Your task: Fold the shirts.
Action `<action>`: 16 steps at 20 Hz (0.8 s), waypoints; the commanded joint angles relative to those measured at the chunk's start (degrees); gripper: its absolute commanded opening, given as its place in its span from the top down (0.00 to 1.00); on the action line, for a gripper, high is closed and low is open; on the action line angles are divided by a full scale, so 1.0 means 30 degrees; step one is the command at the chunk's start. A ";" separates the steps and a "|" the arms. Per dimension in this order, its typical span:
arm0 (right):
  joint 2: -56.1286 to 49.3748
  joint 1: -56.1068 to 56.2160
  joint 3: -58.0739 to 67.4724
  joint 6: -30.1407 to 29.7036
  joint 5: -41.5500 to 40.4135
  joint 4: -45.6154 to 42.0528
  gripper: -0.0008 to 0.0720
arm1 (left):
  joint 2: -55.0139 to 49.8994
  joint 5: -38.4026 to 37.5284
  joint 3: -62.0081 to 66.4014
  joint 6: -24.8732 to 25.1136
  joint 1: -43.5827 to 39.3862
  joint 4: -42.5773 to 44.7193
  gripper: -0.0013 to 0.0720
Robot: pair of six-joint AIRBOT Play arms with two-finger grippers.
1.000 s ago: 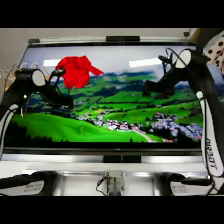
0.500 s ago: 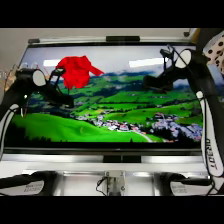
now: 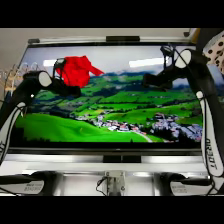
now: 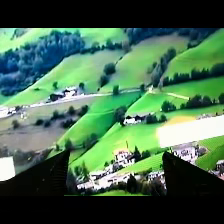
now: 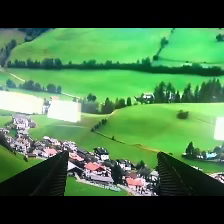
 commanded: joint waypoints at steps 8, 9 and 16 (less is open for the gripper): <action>-0.0015 0.0022 0.0000 0.0503 -0.0984 0.1188 0.08 | -0.6849 0.1151 0.7504 -0.2033 0.2958 -0.0066 0.04; -0.0015 0.0022 0.0000 0.0503 -0.0976 0.1326 0.08 | -0.7970 0.0627 0.8998 -0.2040 0.3446 -0.0066 0.04; -0.0015 0.0022 0.0000 0.0495 -0.0969 0.1501 0.08 | -1.2007 -0.1005 1.2437 -0.2382 0.4299 -0.0058 0.04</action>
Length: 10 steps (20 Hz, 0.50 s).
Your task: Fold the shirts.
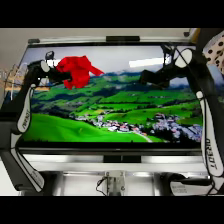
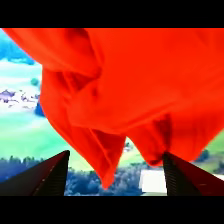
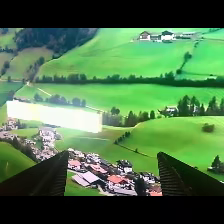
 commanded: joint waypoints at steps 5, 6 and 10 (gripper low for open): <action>-0.0007 0.0015 0.0000 -0.0007 0.0146 0.0124 0.08 | -0.1909 -0.0481 0.0984 -0.0313 0.0204 -0.0219 0.19; -0.0007 0.0015 0.0000 -0.0007 0.0138 0.0124 0.08 | -0.1945 -0.0408 0.0984 -0.0313 0.0204 -0.0430 0.19; -0.0007 0.0015 0.0000 0.0000 0.0182 0.0189 0.08 | -0.2149 -0.0124 0.0991 -0.0306 0.0146 -0.0809 0.56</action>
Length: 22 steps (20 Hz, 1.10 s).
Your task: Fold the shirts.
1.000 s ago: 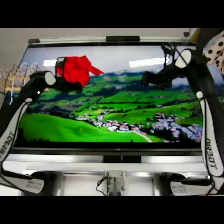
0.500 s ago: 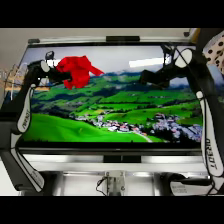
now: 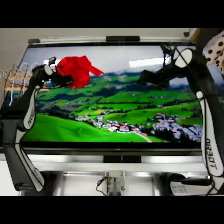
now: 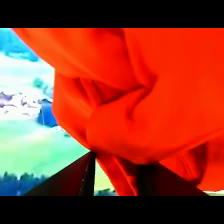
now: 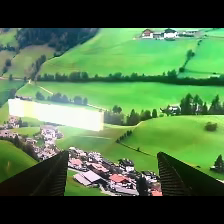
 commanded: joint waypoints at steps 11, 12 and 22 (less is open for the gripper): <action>0.1180 0.0000 0.0153 -0.0219 0.1945 -0.0568 0.08 | 0.7723 0.2331 0.0364 0.3235 -0.1209 -0.2120 0.93; 0.1821 0.0000 0.0408 -0.0255 0.1989 -0.1005 0.08 | 0.9457 0.2535 0.0364 0.3723 -0.1574 -0.2120 0.94; 1.2043 0.0000 0.1311 -0.1967 0.3198 -0.5566 0.08 | 1.9883 0.1013 -0.0845 0.4218 -0.8480 -0.2106 0.93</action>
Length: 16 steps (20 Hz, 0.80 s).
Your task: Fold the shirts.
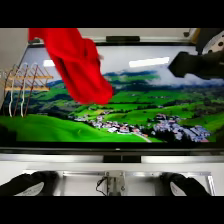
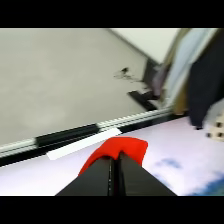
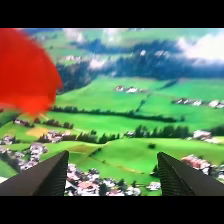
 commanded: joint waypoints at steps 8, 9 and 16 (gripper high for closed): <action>0.4590 0.0000 -0.1894 0.0051 0.6215 -0.1311 0.08 | -0.0583 -0.2084 -0.9690 -0.2623 -0.6062 0.0022 0.93; 0.4590 0.0000 -0.3038 0.0117 0.5858 -0.1260 0.08 | -0.1115 -0.1654 -1.0520 -0.2987 -0.6484 -0.0015 0.93; 0.4226 0.0000 -1.0863 0.1909 0.0131 -0.0743 0.08 | -0.5450 -0.1188 -1.1584 -0.2965 -0.8888 -0.3279 0.09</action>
